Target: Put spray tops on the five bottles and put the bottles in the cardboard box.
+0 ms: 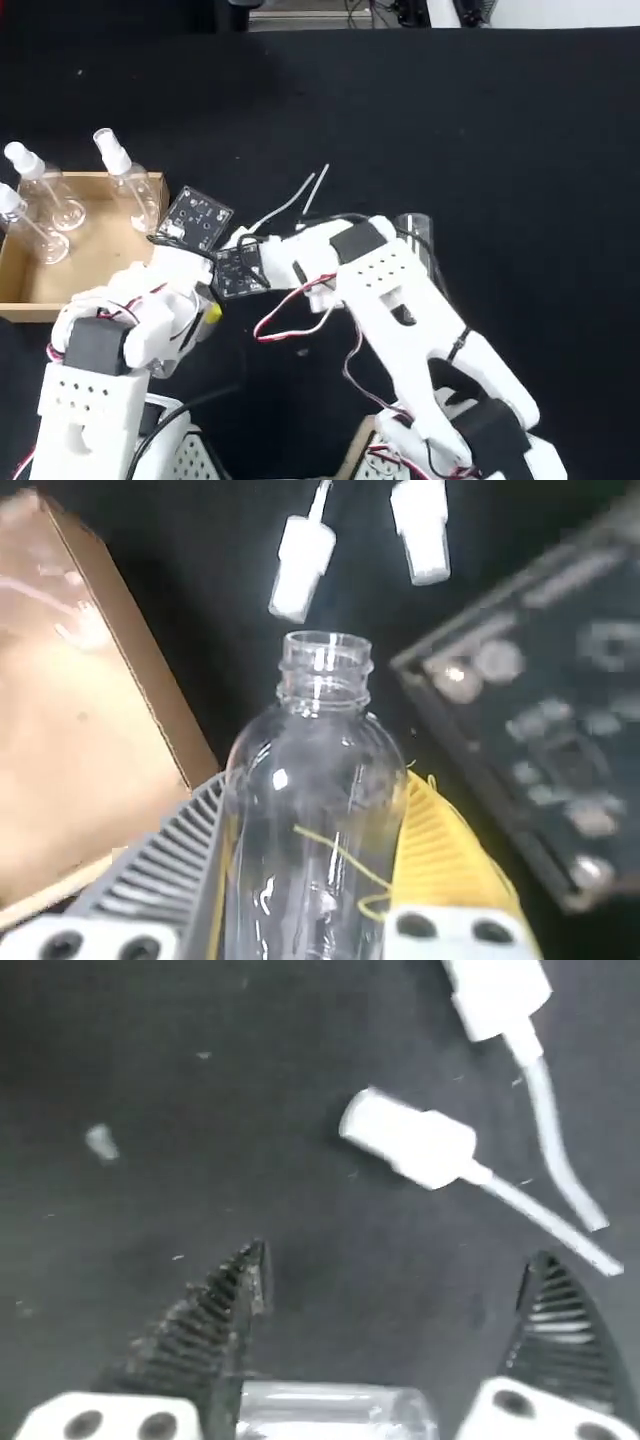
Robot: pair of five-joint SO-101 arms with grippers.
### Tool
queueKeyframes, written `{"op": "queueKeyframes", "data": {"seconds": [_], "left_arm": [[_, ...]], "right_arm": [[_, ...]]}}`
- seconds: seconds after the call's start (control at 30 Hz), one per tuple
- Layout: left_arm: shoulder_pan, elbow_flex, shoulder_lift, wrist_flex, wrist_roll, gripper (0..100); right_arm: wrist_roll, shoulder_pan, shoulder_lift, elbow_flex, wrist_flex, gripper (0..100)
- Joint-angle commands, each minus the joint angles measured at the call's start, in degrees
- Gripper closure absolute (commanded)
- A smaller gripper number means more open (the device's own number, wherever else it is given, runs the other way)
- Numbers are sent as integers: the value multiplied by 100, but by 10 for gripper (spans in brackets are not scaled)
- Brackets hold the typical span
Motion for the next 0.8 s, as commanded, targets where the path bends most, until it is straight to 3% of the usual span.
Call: {"op": "queueKeyframes", "data": {"seconds": [0.0,0.17,0.4,0.77], "left_arm": [[-101,-4,-70,9,246,971],[-804,-31,-70,-9,246,970],[-1534,-48,-70,-26,396,970],[-1578,-48,-70,-9,422,970]], "right_arm": [[185,-97,136,-321,-554,642],[185,-176,804,-435,-1152,642],[185,-220,1701,-1174,-1213,642],[193,-193,2422,-1323,-1055,728]]}}
